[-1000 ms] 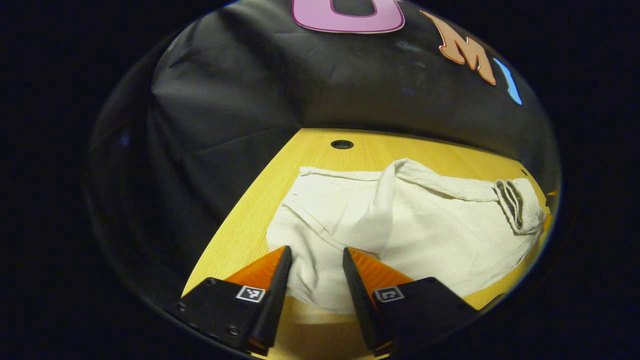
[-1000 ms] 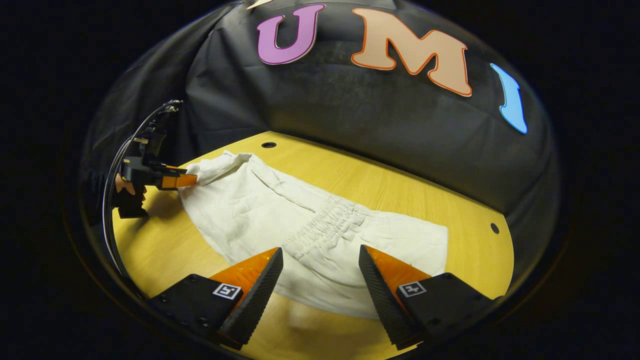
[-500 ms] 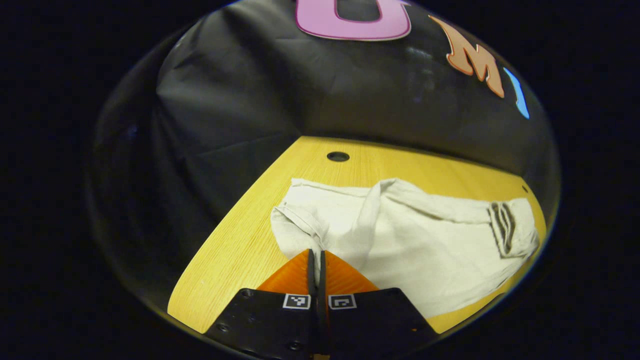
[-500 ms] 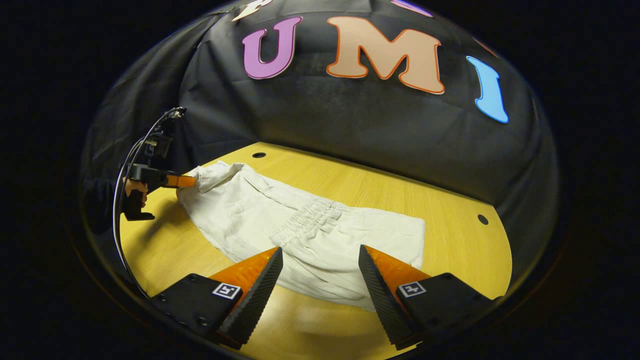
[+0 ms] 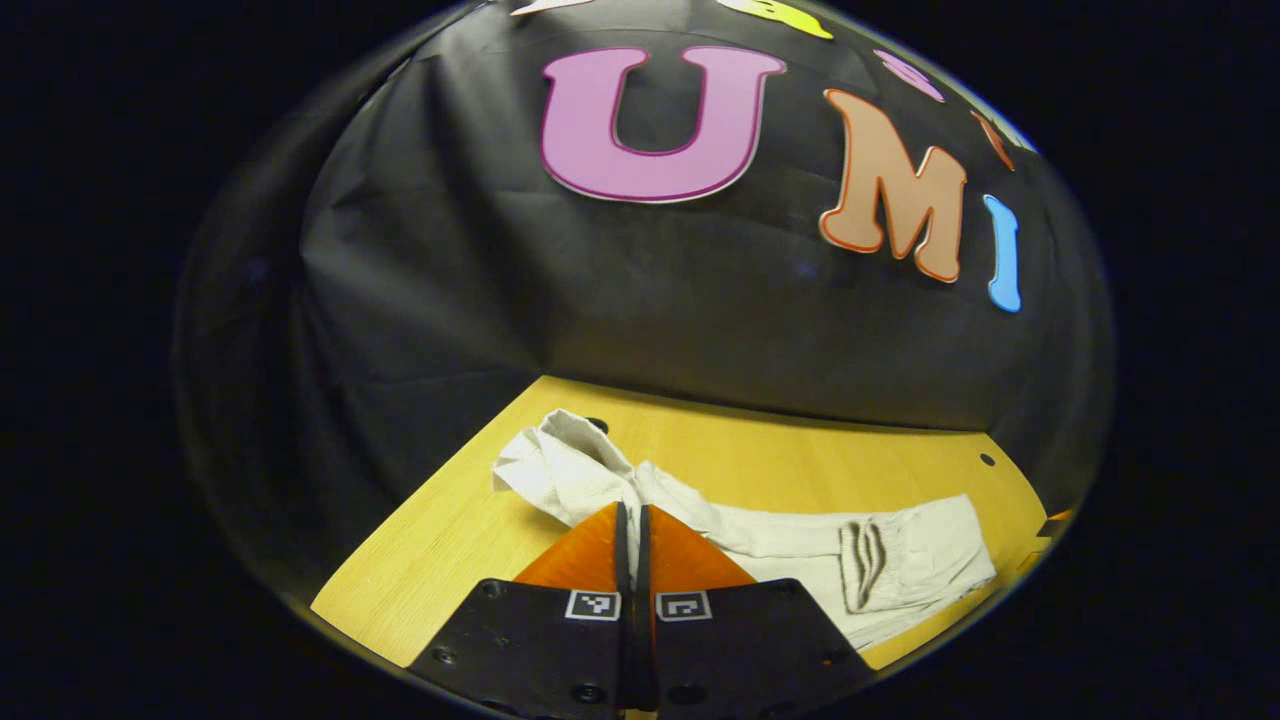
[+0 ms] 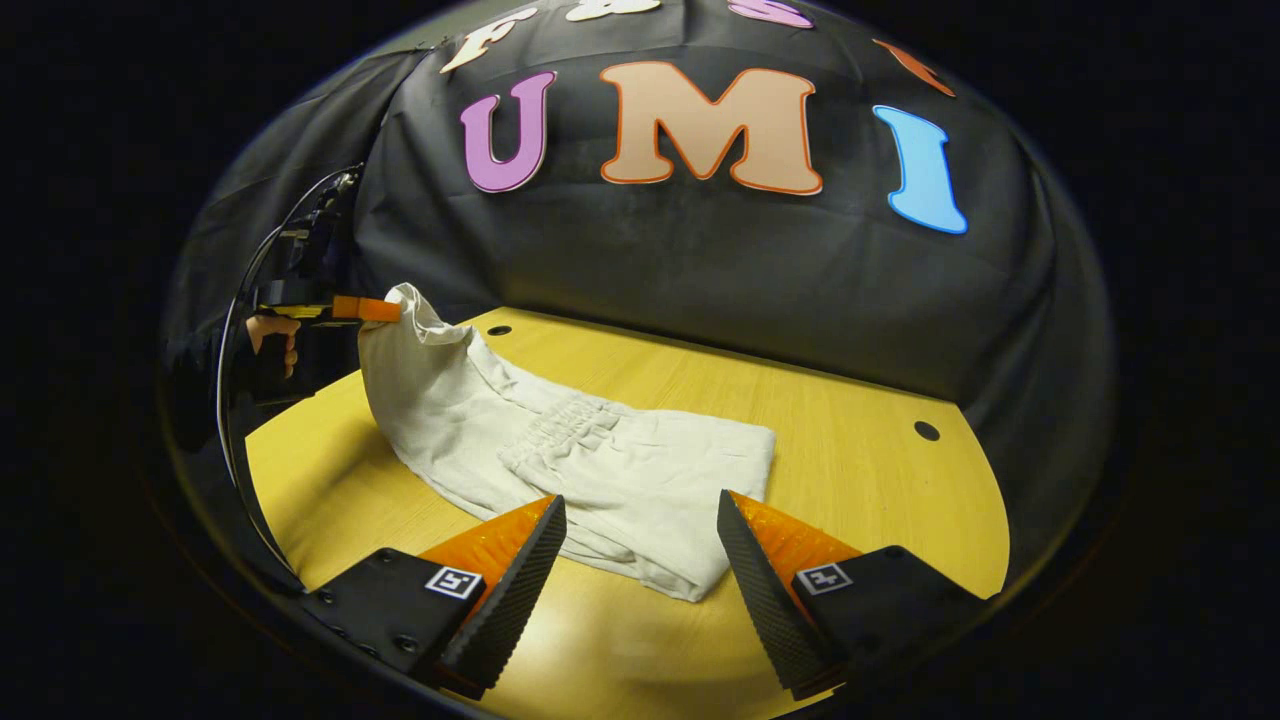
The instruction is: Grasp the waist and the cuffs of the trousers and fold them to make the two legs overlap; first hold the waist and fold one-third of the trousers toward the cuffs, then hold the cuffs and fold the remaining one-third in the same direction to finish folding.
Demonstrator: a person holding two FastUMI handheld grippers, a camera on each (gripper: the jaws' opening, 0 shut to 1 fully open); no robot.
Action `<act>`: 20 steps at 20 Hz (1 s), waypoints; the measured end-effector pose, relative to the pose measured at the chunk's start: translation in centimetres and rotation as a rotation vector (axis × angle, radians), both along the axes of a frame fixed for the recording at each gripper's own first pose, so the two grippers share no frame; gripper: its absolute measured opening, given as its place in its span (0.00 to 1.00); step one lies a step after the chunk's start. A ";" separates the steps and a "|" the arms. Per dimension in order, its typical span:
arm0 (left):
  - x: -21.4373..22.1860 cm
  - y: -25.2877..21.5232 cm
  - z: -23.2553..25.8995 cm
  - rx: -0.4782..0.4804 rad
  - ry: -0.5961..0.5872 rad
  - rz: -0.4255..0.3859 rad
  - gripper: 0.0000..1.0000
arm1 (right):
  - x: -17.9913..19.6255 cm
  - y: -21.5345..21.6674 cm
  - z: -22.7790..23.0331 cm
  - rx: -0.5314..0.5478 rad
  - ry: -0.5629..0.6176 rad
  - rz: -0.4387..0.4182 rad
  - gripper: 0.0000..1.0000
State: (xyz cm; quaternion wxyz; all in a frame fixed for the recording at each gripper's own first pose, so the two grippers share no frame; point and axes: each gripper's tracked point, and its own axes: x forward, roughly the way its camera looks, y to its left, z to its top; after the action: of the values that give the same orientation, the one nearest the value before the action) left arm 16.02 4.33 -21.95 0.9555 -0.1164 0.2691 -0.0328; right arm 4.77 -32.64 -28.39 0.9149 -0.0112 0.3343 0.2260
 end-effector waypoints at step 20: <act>1.3 -26.5 9.3 -0.060 -0.116 -0.402 0.00 | -0.9 -10.0 0.8 -0.004 -0.018 -0.119 0.98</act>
State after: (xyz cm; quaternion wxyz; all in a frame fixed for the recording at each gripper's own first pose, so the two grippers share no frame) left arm 17.35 -22.17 -12.69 0.9397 -0.0866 0.2301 -0.2376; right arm 3.85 -42.60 -27.60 0.9297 0.0048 0.3265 0.1702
